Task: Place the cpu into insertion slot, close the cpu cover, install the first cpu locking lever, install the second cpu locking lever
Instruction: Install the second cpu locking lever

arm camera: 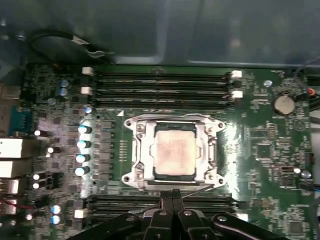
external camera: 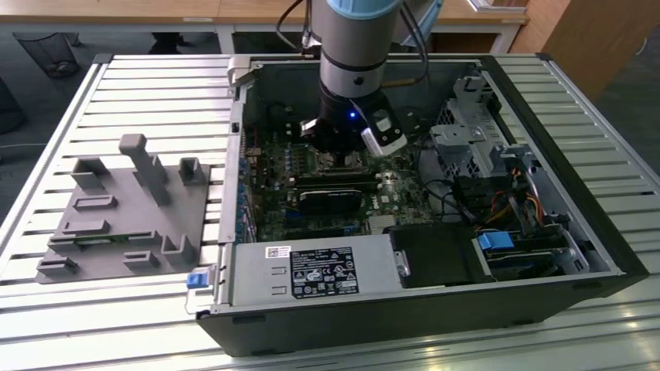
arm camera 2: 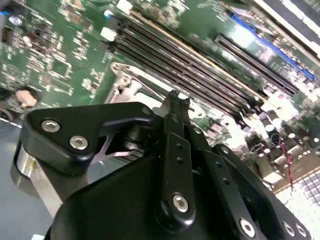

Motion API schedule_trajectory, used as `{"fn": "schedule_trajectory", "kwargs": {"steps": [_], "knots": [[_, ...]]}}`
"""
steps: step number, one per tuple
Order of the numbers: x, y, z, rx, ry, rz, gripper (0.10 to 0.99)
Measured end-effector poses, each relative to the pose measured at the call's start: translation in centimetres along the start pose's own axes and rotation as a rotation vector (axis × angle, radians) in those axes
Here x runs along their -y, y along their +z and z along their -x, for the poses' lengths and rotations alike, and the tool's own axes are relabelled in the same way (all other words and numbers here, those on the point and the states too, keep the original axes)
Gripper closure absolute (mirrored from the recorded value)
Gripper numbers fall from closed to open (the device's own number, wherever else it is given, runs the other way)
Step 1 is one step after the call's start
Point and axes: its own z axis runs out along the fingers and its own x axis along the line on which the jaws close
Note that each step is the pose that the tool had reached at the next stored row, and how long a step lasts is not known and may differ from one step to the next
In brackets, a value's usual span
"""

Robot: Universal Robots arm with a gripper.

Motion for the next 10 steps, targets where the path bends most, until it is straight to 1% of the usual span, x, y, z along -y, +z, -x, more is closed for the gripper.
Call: {"fn": "schedule_trajectory", "kwargs": {"steps": [3, 7, 9, 10], "knots": [[0.05, 0.26, -0.53, -0.0001, 0.0, 0.004, 0.98], [0.14, 0.9, -0.76, -0.0001, 0.0, 0.008, 0.98], [0.23, 1.11, -0.8, -0.0001, 0.0, 0.013, 0.98], [0.33, 1.16, -0.82, -0.0001, 0.0, 0.018, 0.98]]}}
